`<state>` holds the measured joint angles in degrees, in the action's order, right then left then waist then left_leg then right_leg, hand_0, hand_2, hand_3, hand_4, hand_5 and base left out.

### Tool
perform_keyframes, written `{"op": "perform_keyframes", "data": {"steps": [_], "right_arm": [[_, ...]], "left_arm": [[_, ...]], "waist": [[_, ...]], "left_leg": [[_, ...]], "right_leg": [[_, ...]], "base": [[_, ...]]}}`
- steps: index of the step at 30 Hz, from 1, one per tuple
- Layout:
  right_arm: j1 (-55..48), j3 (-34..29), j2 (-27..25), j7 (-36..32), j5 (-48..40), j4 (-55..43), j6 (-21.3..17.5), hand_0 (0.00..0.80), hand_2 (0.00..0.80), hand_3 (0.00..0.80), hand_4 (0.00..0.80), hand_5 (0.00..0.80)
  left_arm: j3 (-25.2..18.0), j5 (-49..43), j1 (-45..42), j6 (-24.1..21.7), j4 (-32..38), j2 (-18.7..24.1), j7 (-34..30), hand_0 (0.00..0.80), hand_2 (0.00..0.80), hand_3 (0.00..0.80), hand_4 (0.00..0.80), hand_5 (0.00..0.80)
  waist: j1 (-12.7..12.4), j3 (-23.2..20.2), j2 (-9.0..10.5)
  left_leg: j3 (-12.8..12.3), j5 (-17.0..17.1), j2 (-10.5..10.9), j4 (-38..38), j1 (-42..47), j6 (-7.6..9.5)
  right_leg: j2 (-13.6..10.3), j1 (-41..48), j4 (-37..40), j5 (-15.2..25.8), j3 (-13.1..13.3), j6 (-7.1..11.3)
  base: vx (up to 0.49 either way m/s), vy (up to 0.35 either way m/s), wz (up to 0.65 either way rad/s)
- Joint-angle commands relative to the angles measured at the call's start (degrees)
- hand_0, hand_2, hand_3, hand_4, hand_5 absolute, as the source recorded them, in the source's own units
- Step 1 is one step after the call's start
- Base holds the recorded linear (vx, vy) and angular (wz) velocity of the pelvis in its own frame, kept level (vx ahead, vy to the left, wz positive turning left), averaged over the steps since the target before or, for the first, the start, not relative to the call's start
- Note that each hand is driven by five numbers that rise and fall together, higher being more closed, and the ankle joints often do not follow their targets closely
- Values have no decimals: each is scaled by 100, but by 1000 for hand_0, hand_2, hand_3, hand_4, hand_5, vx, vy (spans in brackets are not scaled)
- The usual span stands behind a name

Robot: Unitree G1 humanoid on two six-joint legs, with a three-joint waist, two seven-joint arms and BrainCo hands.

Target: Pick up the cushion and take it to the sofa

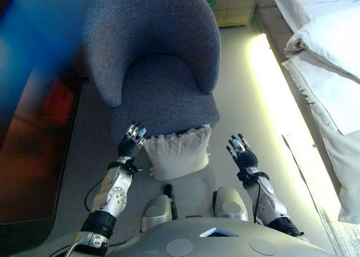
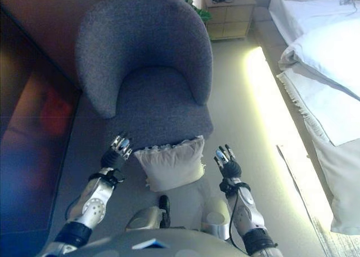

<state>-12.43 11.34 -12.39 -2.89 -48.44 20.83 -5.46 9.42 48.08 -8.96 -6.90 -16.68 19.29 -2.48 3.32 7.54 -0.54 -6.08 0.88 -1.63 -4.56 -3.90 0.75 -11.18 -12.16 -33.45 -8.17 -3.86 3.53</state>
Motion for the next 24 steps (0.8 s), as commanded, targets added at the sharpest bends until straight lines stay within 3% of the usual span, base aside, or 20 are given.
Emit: {"op": "perform_keyframes", "data": {"steps": [1, 7, 12, 14, 17, 21, 24], "right_arm": [[42, -18, -35, -225, -153, -313, -100, 0, 0, 0, 0, 0], [434, -49, -79, -206, -160, -176, 132, 0, 0, 0, 0, 0], [414, 77, -90, -259, 8, -188, 381, 0, 0, 0, 0, 0], [420, 143, -136, -243, 82, -190, 460, 0, 0, 0, 0, 0], [383, 228, -278, -330, 311, -147, 479, 0, 0, 0, 0, 0], [500, 278, -445, -455, 790, 43, 380, 0, 0, 0, 0, 0], [581, 235, -515, -492, 805, 200, 240, 0, 0, 0, 0, 0]], "left_arm": [[-98, -35, -29, -290, 437, 208, -96, 0, 0, 0, 0, 0], [-129, -65, -168, -310, 475, 125, -183, 0, 0, 0, 0, 0], [-187, -97, -336, -348, 340, -21, -167, 0, 0, 0, 0, 0], [-234, -43, -317, -327, 232, -93, -132, 0, 0, 0, 0, 0], [-211, -129, -226, -339, 150, -147, 53, 0, 0, 0, 0, 0], [-234, -259, -131, -270, 29, -241, 346, 0, 0, 0, 0, 0], [-242, -343, -99, -170, -41, -242, 279, 0, 0, 0, 0, 0]], "waist": [[180, -89, 454], [170, -96, 616], [250, -249, 647], [317, -276, 586], [351, -325, 530], [301, -328, 521], [250, -270, 489]], "left_leg": [[-211, -707, 203, -410, 323, -28], [-81, -1004, 19, -515, 544, -130], [-203, -1114, -326, -552, 880, -220], [-210, -899, -542, -666, 977, -316], [-23, -199, -831, -1321, 797, -510], [167, 352, -851, -2402, 327, -589], [77, 526, -1021, -2854, -147, -602]], "right_leg": [[-309, 181, 2302, 1924, 190, 534], [-375, 173, 3005, 2248, 519, 738], [-144, 192, 2934, 1958, 577, 747], [88, 180, 2740, 1682, 666, 651], [421, 291, 2584, 1415, 619, 295], [614, 522, 2587, 1265, 482, -57], [648, 713, 2568, 1118, 310, -219]], "base": [[250, -201, 3], [285, -166, 20], [324, -215, 15], [268, -192, -12], [248, -251, -3], [188, -200, -4], [152, -91, 7]]}}
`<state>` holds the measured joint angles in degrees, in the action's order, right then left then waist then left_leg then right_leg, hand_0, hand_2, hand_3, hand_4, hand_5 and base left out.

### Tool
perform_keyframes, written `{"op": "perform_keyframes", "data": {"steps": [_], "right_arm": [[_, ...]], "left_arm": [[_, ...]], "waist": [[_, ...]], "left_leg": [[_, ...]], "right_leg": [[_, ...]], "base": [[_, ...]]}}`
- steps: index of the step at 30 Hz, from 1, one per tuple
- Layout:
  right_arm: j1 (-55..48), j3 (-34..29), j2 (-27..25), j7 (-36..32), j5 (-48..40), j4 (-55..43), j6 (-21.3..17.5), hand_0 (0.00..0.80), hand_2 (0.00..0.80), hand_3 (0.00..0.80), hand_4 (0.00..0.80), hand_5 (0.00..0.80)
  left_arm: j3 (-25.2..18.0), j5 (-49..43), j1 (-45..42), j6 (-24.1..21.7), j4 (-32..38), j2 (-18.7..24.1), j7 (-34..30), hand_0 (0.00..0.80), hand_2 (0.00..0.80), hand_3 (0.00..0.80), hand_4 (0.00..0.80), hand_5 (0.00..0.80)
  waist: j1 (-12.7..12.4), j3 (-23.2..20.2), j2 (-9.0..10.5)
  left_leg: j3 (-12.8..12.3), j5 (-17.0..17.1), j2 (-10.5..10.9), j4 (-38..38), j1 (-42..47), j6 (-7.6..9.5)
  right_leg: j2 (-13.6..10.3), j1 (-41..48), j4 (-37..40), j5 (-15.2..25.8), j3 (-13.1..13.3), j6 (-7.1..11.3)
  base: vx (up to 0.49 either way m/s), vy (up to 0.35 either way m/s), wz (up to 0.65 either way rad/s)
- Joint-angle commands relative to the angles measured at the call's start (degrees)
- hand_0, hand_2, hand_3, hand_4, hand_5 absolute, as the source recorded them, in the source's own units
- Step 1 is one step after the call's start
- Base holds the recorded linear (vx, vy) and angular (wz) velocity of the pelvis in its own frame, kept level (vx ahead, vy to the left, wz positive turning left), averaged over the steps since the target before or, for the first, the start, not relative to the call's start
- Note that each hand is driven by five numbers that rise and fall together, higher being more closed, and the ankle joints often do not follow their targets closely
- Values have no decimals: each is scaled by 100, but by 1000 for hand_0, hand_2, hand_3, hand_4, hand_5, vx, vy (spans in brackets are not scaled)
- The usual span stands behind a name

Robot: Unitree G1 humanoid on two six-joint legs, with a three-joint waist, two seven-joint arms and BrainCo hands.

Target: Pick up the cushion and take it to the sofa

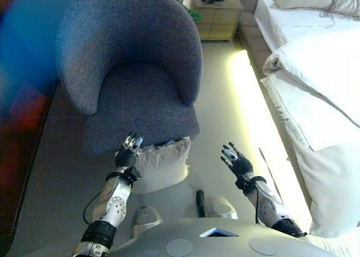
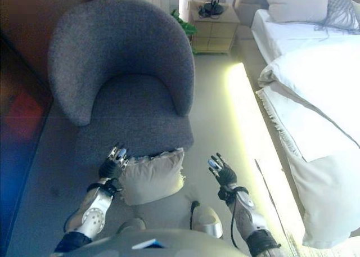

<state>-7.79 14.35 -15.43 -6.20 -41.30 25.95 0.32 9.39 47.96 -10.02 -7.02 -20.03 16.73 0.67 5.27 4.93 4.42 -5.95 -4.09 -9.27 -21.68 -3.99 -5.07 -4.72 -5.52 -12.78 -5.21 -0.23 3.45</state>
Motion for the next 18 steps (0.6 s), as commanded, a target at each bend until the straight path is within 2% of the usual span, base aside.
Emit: {"op": "perform_keyframes", "data": {"steps": [1, 4, 5, 7, 8, 10, 12, 15, 18], "right_arm": [[113, -98, -194, -185, 87, -265, -396, 0, 0, 0, 0, 0], [74, -160, -154, -199, 154, -256, -413, 0, 0, 0, 0, 0], [36, -179, -160, -200, 201, -295, -400, 0, 0, 0, 0, 0], [-44, -206, -181, -220, 258, -388, -424, 0, 0, 0, 0, 0], [-79, -219, -193, -216, 274, -435, -456, 0, 0, 0, 0, 0], [-141, -252, -191, -152, 260, -469, -628, 0, 0, 0, 0, 0], [-87, -280, -165, -62, 101, -387, -816, 0, 0, 0, 0, 0], [56, -301, -94, 110, -78, -362, -706, 0, 0, 0, 0, 0], [182, -277, -10, 190, 19, -275, -669, 0, 0, 0, 0, 0]], "left_arm": [[-223, -353, 2, -165, 270, -3, -59, 0, 0, 0, 0, 0], [-240, -298, -39, -149, 303, -15, -65, 0, 0, 0, 0, 0], [-256, -237, -55, -128, 330, -19, -62, 0, 0, 0, 0, 0], [-261, -174, -87, -96, 394, -23, -85, 0, 0, 0, 0, 0], [-249, -148, -84, -92, 399, -13, -121, 0, 0, 0, 0, 0], [-177, -143, -2, -133, 307, -20, -277, 0, 0, 0, 0, 0], [-91, -227, 105, -175, 198, -13, -460, 0, 0, 0, 0, 0], [-80, -399, 193, -162, 147, 14, -470, 0, 0, 0, 0, 0], [28, -569, 258, -176, 20, 121, -311, 0, 0, 0, 0, 0]], "waist": [[53, 2, -41], [39, 7, -151], [-11, 2, -236], [-96, 14, -335], [-127, 34, -365], [-167, 77, -425], [-214, 135, -447], [-268, 152, -425], [-343, 132, -426]], "left_leg": [[40, 1047, -328, -901, -113, -19], [122, 1170, -407, -57, 105, -51], [253, 1245, -393, 589, 130, -93], [335, 1203, -308, 1444, 141, -139], [298, 1173, -260, 1732, 145, -158], [25, 1289, -218, 2103, -84, -233], [-92, 1317, -184, 2064, -315, -218], [51, 956, 68, 1709, -372, -42], [23, 726, 242, 1495, -385, 113]], "right_leg": [[13, 97, 503, 759, -93, -218], [40, 169, 516, 631, -95, -172], [38, 232, 550, 562, -92, -109], [-18, 363, 622, 482, -141, 2], [-54, 429, 643, 443, -189, 41], [-117, 608, 698, 355, -366, 97], [-185, 773, 687, 240, -506, 127], [-380, 822, 569, 202, -472, 221], [-604, 873, 396, 139, -525, 348]], "base": [[149, 63, 21], [127, 174, 11], [125, 230, 2], [130, 224, 28], [97, 195, 36], [44, 189, 41], [42, 180, 12], [50, 181, -7], [89, 161, 3]]}}
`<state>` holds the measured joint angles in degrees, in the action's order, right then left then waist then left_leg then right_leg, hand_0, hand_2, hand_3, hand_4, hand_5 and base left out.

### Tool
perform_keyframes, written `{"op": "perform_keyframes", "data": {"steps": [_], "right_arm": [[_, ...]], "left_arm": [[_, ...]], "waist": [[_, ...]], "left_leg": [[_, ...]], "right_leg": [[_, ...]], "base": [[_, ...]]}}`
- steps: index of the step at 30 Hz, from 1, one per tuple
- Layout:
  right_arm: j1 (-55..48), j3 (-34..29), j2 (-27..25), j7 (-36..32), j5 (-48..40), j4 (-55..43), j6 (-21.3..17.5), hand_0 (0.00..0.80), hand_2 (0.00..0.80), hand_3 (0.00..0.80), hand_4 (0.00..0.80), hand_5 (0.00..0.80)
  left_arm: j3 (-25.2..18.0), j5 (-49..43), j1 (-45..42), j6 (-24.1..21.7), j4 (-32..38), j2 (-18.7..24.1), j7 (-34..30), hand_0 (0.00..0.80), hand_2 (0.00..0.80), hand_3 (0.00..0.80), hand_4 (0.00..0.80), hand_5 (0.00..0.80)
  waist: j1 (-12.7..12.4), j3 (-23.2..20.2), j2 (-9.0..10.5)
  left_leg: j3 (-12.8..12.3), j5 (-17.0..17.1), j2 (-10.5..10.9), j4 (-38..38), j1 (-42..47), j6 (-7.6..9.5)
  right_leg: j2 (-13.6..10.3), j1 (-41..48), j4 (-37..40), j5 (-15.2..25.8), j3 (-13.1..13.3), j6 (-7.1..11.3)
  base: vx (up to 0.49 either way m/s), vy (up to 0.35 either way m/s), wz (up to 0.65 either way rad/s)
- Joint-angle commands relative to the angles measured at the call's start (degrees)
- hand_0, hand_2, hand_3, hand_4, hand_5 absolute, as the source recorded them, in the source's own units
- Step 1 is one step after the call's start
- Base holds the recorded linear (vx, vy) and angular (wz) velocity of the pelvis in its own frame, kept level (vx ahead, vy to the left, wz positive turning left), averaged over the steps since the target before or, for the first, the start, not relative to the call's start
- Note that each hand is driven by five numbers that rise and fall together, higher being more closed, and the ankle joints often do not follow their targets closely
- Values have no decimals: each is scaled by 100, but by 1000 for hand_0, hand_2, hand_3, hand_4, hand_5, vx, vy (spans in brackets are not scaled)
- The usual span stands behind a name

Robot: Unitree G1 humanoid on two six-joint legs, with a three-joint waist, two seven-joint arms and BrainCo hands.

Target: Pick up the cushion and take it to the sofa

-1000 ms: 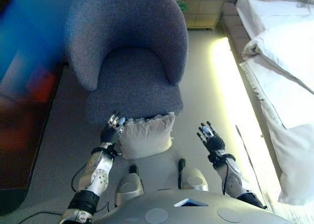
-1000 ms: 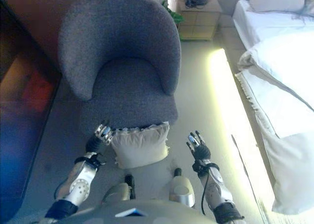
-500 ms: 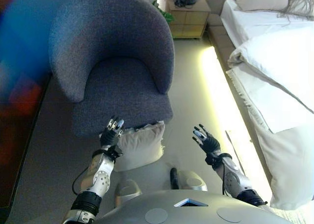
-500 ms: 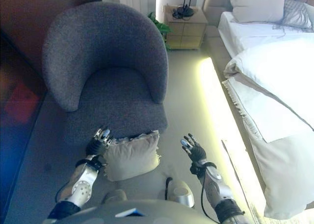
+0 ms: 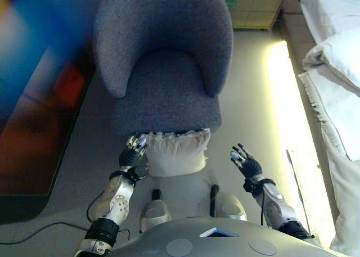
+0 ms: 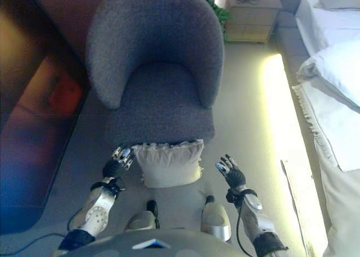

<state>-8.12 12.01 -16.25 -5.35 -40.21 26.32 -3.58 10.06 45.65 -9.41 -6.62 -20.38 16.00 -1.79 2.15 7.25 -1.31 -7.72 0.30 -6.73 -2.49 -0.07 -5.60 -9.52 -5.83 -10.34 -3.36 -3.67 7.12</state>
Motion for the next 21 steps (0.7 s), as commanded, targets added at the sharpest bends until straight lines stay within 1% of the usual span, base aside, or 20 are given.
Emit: {"op": "perform_keyframes", "data": {"steps": [1, 2, 3, 4, 5, 6, 7, 9, 11, 12, 13, 15, 16, 19, 21], "right_arm": [[257, -36, 103, 156, -39, -301, -272, 0, 0, 0, 0, 0], [294, -15, 131, 222, 1, -286, -297, 0, 0, 0, 0, 0], [310, 0, 171, 291, 44, -252, -335, 0, 0, 0, 0, 0], [319, 10, 221, 348, 66, -207, -376, 0, 0, 0, 0, 0], [301, 17, 254, 364, 70, -179, -403, 0, 0, 0, 0, 0], [282, 24, 266, 375, 79, -173, -415, 0, 0, 0, 0, 0], [252, 48, 282, 378, 73, -137, -447, 0, 0, 0, 0, 0], [280, 65, 287, 362, 95, -29, -474, 0, 0, 0, 0, 0], [379, 94, 240, 316, 90, 8, -496, 0, 0, 0, 0, 0], [416, 120, 223, 325, 104, 41, -513, 0, 0, 0, 0, 0], [505, 146, 162, 356, 126, 64, -462, 0, 0, 0, 0, 0], [644, 229, 94, 401, 161, -21, -373, 0, 0, 0, 0, 0], [682, 258, 76, 391, 162, -16, -383, 0, 0, 0, 0, 0], [663, 261, 38, 319, 208, -96, -359, 0, 0, 0, 0, 0], [606, 294, 7, 313, 292, -234, -416, 0, 0, 0, 0, 0]], "left_arm": [[-40, -365, 246, -209, -34, 215, -52, 0, 0, 0, 0, 0], [-14, -383, 303, -209, -127, 258, -70, 0, 0, 0, 0, 0], [18, -440, 348, -246, -218, 291, -84, 0, 0, 0, 0, 0], [37, -577, 371, -274, -288, 306, -119, 0, 0, 0, 0, 0], [43, -675, 391, -297, -345, 341, -157, 0, 0, 0, 0, 0], [43, -745, 402, -297, -365, 369, -174, 0, 0, 0, 0, 0], [63, -804, 432, -292, -385, 442, -176, 0, 0, 0, 0, 0], [49, -795, 561, -264, -429, 495, -144, 0, 0, 0, 0, 0], [40, -694, 680, -322, -418, 513, -119, 0, 0, 0, 0, 0], [48, -635, 702, -359, -412, 534, -105, 0, 0, 0, 0, 0], [40, -609, 701, -413, -421, 509, -27, 0, 0, 0, 0, 0], [31, -575, 688, -391, -330, 449, 94, 0, 0, 0, 0, 0], [53, -589, 644, -412, -304, 416, 107, 0, 0, 0, 0, 0], [80, -600, 506, -493, -319, 304, 72, 0, 0, 0, 0, 0], [58, -529, 440, -498, -266, 259, 21, 0, 0, 0, 0, 0]], "waist": [[-54, -109, 147], [-79, -108, 156], [-93, -103, 155], [-86, -82, 133], [-53, -49, 92], [-42, -27, 80], [-25, -2, 77], [-7, 31, 108], [11, 88, 194], [21, 127, 218], [-1, 134, 247], [-59, 143, 276], [-88, 120, 284], [-138, 5, 300], [-162, -64, 294]], "left_leg": [[169, 234, 33, -487, -793, 220], [126, 167, 87, -529, -803, 300], [77, 104, 140, -538, -781, 388], [43, 60, 176, -510, -710, 455], [18, 39, 169, -465, -608, 486], [-4, 26, 168, -434, -540, 497], [-12, 15, 170, -397, -459, 481], [-12, 28, 170, -384, -445, 393], [3, -28, 169, -460, -544, 279], [-13, -51, 136, -486, -589, 231], [-28, 1, 47, -471, -644, 187], [-111, 160, -109, -321, -642, 84], [-117, 259, -165, -181, -603, 39], [-66, 422, -229, 136, -476, -4], [-55, 493, -244, 334, -397, -26]], "right_leg": [[-181, 902, 26, -82, -235, 15], [-258, 847, -209, -40, -305, 42], [-372, 693, -601, 112, -348, 51], [-452, 460, -1044, 318, -316, 50], [-449, 238, -1390, 442, -260, 34], [-438, 109, -1541, 458, -217, 20], [-470, -11, -1511, 492, -245, -11], [-562, -34, -1002, 585, -262, -3], [-685, -51, -15, 828, -187, 110], [-711, -106, 186, 959, -124, 161], [-660, -61, 401, 952, -116, 233], [-615, 63, 704, 1013, -242, 289], [-536, 162, 852, 989, -265, 304], [-412, 394, 1164, 989, -394, 316], [-381, 485, 1312, 1019, -530, 312]], "base": [[92, 150, 6], [83, 158, 3], [90, 178, 2], [95, 178, -3], [95, 140, -14], [103, 72, -24], [95, -3, -34], [62, -94, -24], [-1, -181, -13], [-25, -170, -9], [-40, -170, -2], [-34, -157, -2], [28, -115, -9], [61, -92, -1], [34, -63, 4]]}}
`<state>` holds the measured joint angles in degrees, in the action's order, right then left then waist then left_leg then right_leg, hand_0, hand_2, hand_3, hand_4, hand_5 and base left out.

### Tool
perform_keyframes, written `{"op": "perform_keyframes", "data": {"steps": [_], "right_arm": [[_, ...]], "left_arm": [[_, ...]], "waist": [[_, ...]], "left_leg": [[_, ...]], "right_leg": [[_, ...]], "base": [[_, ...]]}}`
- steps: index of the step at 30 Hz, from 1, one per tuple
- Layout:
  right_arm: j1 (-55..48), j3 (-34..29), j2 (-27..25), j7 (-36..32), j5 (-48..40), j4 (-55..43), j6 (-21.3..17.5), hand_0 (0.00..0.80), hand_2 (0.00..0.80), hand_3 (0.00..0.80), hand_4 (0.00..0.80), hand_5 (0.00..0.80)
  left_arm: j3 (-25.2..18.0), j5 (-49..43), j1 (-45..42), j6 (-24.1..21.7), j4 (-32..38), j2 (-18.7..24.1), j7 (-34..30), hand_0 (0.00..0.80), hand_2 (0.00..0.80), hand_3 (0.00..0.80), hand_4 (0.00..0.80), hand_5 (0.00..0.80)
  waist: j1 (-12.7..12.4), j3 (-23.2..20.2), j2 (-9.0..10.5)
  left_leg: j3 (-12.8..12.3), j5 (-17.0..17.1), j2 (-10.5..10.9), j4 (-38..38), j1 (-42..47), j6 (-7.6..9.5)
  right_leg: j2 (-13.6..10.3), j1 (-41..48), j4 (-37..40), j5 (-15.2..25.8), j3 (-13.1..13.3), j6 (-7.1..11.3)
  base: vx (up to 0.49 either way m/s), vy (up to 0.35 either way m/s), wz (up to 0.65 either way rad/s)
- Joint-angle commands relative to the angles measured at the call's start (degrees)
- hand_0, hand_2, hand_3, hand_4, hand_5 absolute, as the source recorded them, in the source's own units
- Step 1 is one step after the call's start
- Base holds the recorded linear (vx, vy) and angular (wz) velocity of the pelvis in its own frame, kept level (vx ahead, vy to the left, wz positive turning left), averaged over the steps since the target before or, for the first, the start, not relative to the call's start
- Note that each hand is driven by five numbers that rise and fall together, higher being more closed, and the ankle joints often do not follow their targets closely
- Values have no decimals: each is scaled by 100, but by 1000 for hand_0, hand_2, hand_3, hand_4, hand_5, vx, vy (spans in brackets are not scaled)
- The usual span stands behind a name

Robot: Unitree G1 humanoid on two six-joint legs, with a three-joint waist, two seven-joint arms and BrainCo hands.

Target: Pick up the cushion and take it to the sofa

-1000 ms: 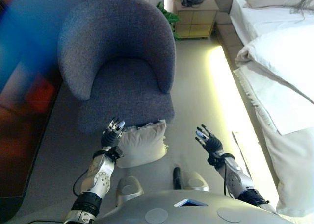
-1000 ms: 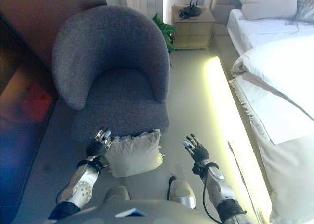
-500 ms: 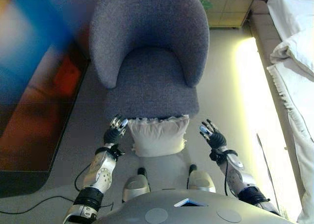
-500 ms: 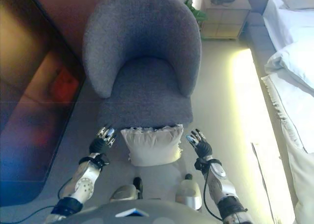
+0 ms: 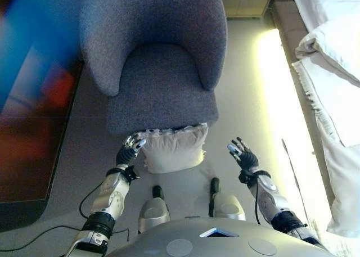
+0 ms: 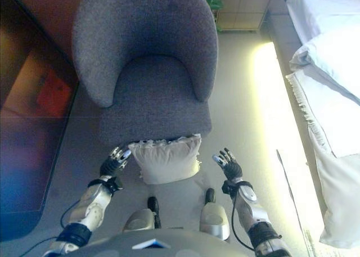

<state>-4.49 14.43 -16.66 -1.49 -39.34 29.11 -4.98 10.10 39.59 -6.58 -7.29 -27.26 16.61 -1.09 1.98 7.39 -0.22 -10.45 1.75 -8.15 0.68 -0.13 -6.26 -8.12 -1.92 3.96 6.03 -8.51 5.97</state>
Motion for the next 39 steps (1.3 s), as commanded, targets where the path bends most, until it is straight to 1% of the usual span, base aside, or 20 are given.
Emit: {"op": "perform_keyframes", "data": {"steps": [1, 3, 5, 6, 8, 9, 11, 12, 13, 15, 16, 22, 30, 35, 39], "right_arm": [[222, 82, 49, -75, 221, -578, -351, 0, 0, 0, 0, 0], [203, 89, 71, -142, 134, -715, -432, 0, 0, 0, 0, 0], [216, 93, 100, -560, -509, -960, -386, 0, 0, 0, 0, 0], [191, 64, 152, -894, -1003, -1118, -276, 0, 0, 0, 0, 0], [107, -3, 323, -1933, -2362, -1303, 100, 0, 0, 0, 0, 0], [85, -37, 433, -2523, -2955, -1258, 368, 0, 0, 0, 0, 0], [106, -11, 665, -3778, -4090, -1174, 1038, 0, 0, 0, 0, 0], [116, -3, 704, -3992, -4291, -1177, 1147, 0, 0, 0, 0, 0], [124, -17, 804, -4290, -4595, -1206, 1390, 0, 0, 0, 0, 0], [120, -59, 889, -4516, -4678, -1175, 1556, 0, 0, 0, 0, 0], [91, -58, 907, -4579, -4625, -1160, 1586, 0, 0, 0, 0, 0], [-185, -1, 856, -4538, -4181, -1217, 1510, 0, 0, 0, 0, 0], [-269, 75, 739, -4425, -4048, -1273, 1461, 0, 0, 0, 0, 0], [-280, 106, 690, -4351, -4039, -1256, 1401, 0, 0, 0, 0, 0], [-314, 91, 651, -4307, -3981, -1276, 1397, 0, 0, 0, 0, 0]], "left_arm": [[59, 135, 130, -461, 446, 168, -71, 0, 0, 0, 0, 0], [60, 281, 135, -421, 519, 134, -197, 0, 0, 0, 0, 0], [55, 844, 173, -237, 651, 96, -717, 0, 0, 0, 0, 0], [11, 1363, 182, -29, 739, 36, -1176, 0, 0, 0, 0, 0], [-76, 2647, 107, 551, 953, -194, -2537, 0, 0, 0, 0, 0], [-53, 3204, 41, 858, 973, -295, -3134, 0, 0, 0, 0, 0], [62, 4118, -44, 1348, 936, -487, -4286, 0, 0, 0, 0, 0], [77, 4296, -46, 1472, 924, -516, -4459, 0, 0, 0, 0, 0], [74, 4571, -45, 1687, 913, -612, -4701, 0, 0, 0, 0, 0], [26, 4698, -50, 1865, 896, -732, -4795, 0, 0, 0, 0, 0], [5, 4699, -62, 1880, 898, -760, -4739, 0, 0, 0, 0, 0], [-193, 4557, -233, 1999, 963, -782, -4553, 0, 0, 0, 0, 0], [-181, 4424, -331, 1933, 1056, -708, -4512, 0, 0, 0, 0, 0], [-155, 4280, -317, 1804, 1065, -614, -4288, 0, 0, 0, 0, 0], [-193, 4200, -355, 1775, 1064, -563, -4237, 0, 0, 0, 0, 0]], "waist": [[-155, -115, 172], [-155, -142, 157], [-145, -147, 143], [-134, -147, 137], [-126, -158, 134], [-127, -172, 129], [-122, -199, 112], [-122, -209, 107], [-117, -248, 96], [-104, -306, 90], [-95, -338, 88], [-76, -439, 102], [-72, -455, 123], [-67, -447, 119], [-51, -440, 108]], "left_leg": [[207, 395, -119, 147, -340, 26], [212, 444, -133, 249, -311, 9], [210, 472, -149, 300, -291, 1], [206, 469, -154, 297, -281, 6], [177, 431, -167, 246, -261, 10], [157, 405, -181, 226, -237, 8], [101, 362, -222, 190, -182, -13], [88, 351, -232, 187, -167, -21], [62, 336, -251, 196, -143, -33], [27, 324, -264, 224, -95, -48], [17, 319, -263, 243, -73, -52], [4, 296, -241, 282, -23, -42], [21, 272, -217, 279, 28, -15], [37, 253, -212, 239, 28, -11], [42, 235, -210, 211, 36, -8]], "right_leg": [[-497, 131, -81, 79, -120, 418], [-462, 144, -74, 63, -172, 407], [-424, 155, -92, 22, -190, 379], [-410, 157, -111, -5, -177, 365], [-414, 183, -128, -54, -163, 350], [-420, 209, -122, -70, -155, 352], [-440, 256, -118, -95, -132, 373], [-446, 268, -115, -100, -128, 381], [-459, 287, -98, -105, -117, 401], [-466, 315, -68, -102, -100, 418], [-465, 323, -50, -97, -89, 424], [-464, 309, -28, -88, -34, 437], [-452, 337, -39, -111, 16, 426], [-457, 334, -63, -119, 26, 427], [-449, 332, -70, -125, 55, 422]], "base": [[10, -53, 1], [-7, -47, 3], [-11, -35, 5], [0, 0, 0], [21, -8, 0], [58, -17, 4], [63, -18, 6], [58, -14, 2], [44, -9, 0], [62, -2, -1], [65, 8, 0], [24, 5, 0], [21, 1, 0], [33, -4, 0], [26, -3, 0]]}}
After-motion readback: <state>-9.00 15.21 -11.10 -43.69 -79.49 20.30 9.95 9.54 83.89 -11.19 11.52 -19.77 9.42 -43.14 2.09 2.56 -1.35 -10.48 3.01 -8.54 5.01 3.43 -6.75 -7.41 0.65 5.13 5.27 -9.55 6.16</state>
